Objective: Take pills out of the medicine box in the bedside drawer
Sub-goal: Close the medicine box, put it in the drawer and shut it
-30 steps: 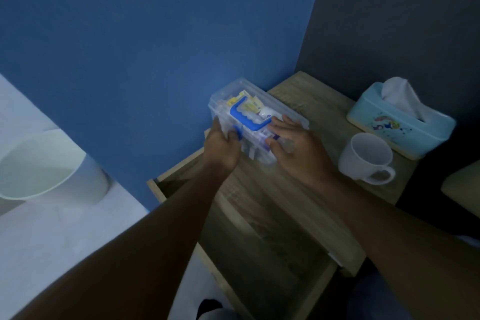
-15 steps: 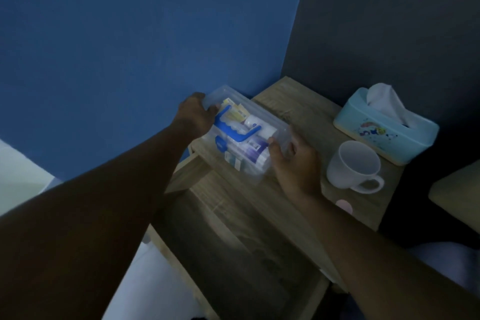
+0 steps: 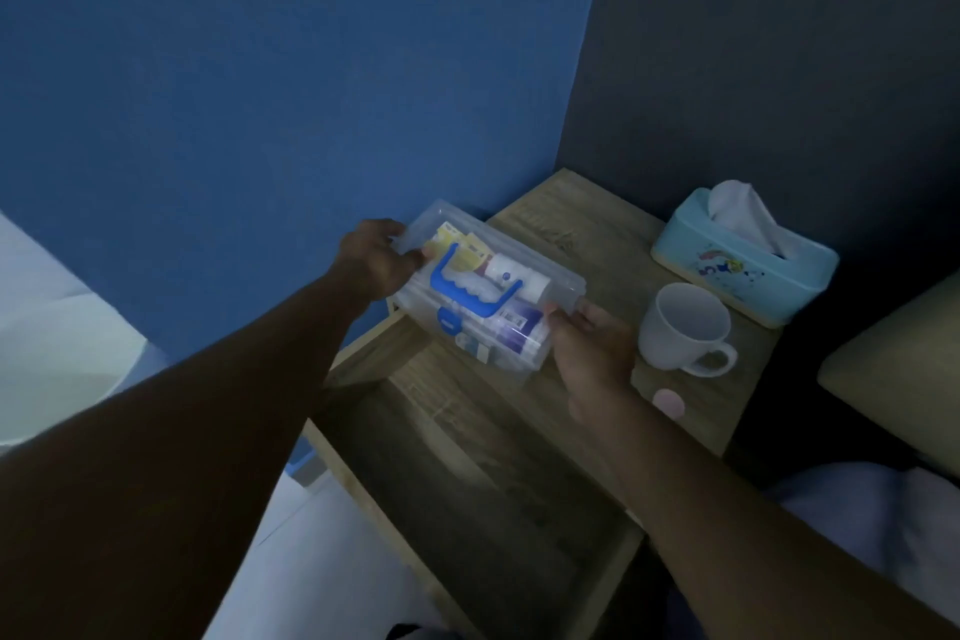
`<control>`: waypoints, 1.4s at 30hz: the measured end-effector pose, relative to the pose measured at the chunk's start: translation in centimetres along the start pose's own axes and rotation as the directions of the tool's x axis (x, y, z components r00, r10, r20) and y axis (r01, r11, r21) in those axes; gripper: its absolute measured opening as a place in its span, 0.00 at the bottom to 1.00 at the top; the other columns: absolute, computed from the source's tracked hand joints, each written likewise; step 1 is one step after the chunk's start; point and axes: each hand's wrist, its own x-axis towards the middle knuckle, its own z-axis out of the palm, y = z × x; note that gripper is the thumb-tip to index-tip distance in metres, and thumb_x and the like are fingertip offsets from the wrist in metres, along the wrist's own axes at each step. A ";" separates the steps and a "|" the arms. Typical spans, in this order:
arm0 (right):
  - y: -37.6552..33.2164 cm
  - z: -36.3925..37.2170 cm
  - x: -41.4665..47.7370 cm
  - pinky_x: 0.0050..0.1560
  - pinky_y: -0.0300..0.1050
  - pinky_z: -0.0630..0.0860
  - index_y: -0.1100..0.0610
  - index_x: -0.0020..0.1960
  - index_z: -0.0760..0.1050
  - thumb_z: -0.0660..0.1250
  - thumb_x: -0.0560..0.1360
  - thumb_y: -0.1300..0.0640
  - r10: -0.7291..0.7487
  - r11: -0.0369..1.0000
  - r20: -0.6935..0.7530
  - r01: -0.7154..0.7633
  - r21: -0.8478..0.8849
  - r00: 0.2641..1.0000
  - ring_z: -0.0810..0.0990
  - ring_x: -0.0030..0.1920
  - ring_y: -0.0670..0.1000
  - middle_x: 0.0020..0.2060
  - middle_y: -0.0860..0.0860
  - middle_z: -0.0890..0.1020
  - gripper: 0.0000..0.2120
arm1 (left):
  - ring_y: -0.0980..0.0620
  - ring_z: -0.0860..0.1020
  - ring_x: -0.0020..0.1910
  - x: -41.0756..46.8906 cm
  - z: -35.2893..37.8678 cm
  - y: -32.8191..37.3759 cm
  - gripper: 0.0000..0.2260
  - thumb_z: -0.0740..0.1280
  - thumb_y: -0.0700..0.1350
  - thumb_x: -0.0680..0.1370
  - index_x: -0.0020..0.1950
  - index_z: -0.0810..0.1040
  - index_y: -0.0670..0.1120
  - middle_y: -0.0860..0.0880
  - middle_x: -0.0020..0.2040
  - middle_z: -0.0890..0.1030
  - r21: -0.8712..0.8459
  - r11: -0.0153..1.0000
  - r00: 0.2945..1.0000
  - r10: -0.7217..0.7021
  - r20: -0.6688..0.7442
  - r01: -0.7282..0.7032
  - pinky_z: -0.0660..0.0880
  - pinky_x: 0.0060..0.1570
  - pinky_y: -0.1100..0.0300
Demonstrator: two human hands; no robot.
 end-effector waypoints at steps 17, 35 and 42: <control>5.1 -6.1 -16.9 0.44 0.42 0.83 0.51 0.49 0.84 0.76 0.71 0.52 -0.007 1.000 0.053 0.008 -0.020 0.999 0.87 0.45 0.41 0.43 0.44 0.88 0.08 | 0.49 0.79 0.52 -13.8 -1.9 -4.6 0.19 0.74 0.53 0.71 0.60 0.81 0.49 0.49 0.54 0.82 -0.072 0.994 0.995 -0.084 0.056 0.088 0.76 0.54 0.57; 14.4 -3.2 -12.7 0.44 0.39 0.80 0.53 0.57 0.80 0.78 0.68 0.57 0.254 0.963 -0.081 -0.260 -0.074 0.964 0.85 0.49 0.44 0.49 0.47 0.86 0.18 | 0.55 0.81 0.41 -10.1 6.8 -11.2 0.11 0.63 0.51 0.80 0.57 0.75 0.45 0.48 0.45 0.80 -0.024 0.990 0.947 -0.125 0.297 0.138 0.76 0.33 0.63; 15.9 -3.0 -10.6 0.45 0.38 0.80 0.54 0.58 0.80 0.78 0.68 0.60 0.277 0.955 -0.092 -0.285 -0.085 0.956 0.85 0.49 0.42 0.49 0.47 0.86 0.19 | 0.51 0.80 0.47 -9.5 9.1 -12.1 0.13 0.60 0.46 0.81 0.65 0.70 0.44 0.44 0.54 0.79 -0.035 0.983 0.947 -0.162 0.276 0.179 0.75 0.36 0.60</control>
